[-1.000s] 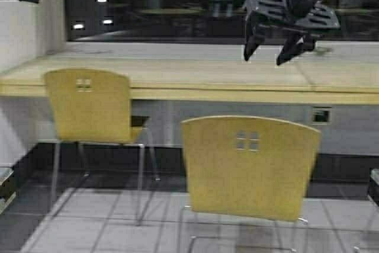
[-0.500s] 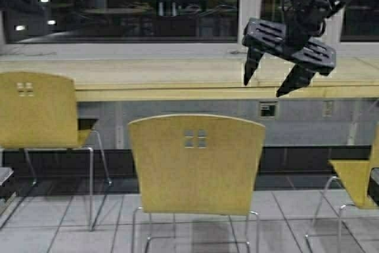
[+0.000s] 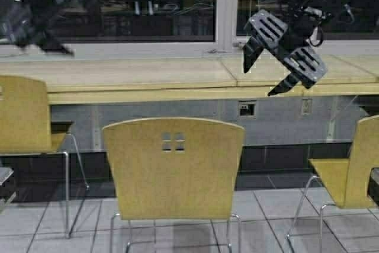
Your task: Push the chairs under the table
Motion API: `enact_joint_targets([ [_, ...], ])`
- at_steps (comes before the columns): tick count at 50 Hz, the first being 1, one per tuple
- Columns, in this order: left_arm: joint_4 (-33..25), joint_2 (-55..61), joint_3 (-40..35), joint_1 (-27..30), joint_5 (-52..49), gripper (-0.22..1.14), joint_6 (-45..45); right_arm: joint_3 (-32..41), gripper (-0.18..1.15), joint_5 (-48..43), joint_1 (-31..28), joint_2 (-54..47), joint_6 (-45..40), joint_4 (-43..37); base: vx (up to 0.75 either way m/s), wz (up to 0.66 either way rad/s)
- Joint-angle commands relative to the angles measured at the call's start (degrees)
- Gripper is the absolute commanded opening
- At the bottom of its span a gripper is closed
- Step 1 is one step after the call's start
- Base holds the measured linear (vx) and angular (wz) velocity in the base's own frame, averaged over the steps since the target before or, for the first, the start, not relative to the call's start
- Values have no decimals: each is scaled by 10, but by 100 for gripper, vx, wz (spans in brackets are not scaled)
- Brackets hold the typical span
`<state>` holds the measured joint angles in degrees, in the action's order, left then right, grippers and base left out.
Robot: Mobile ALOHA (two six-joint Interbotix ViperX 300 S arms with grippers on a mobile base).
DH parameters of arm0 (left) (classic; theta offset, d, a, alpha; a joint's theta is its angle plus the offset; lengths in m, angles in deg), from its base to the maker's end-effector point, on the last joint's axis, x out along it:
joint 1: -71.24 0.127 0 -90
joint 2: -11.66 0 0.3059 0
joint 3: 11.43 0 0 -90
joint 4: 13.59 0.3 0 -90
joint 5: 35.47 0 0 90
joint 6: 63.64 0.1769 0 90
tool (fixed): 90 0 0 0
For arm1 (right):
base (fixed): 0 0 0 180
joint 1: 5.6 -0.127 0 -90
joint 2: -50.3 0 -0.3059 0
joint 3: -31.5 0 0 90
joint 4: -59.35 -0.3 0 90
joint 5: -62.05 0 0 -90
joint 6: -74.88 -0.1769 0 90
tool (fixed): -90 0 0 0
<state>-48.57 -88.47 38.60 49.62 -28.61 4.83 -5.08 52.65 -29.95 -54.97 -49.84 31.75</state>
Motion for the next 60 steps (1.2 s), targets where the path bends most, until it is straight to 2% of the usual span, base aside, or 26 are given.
enact_joint_targets([
  [1,-38,90,-25,0,25,98,-29,19,95,-5,-1,-4,-16,-18,13,-7],
  [9,-48,181,-52,-5,25,98,-55,40,95,-1,-3,-24,-32,-42,15,-8],
  [15,-77,229,-67,-12,31,98,-91,45,95,2,-4,-28,-29,-65,18,-7],
  [41,-112,348,-137,-17,31,98,-179,52,95,15,-14,-56,-33,-71,19,6],
  [50,-118,391,-173,-18,29,98,-187,90,95,20,-24,-90,-33,-83,17,5],
  [60,-165,438,-207,-16,35,98,-208,131,95,28,-34,-152,-33,-139,15,0],
])
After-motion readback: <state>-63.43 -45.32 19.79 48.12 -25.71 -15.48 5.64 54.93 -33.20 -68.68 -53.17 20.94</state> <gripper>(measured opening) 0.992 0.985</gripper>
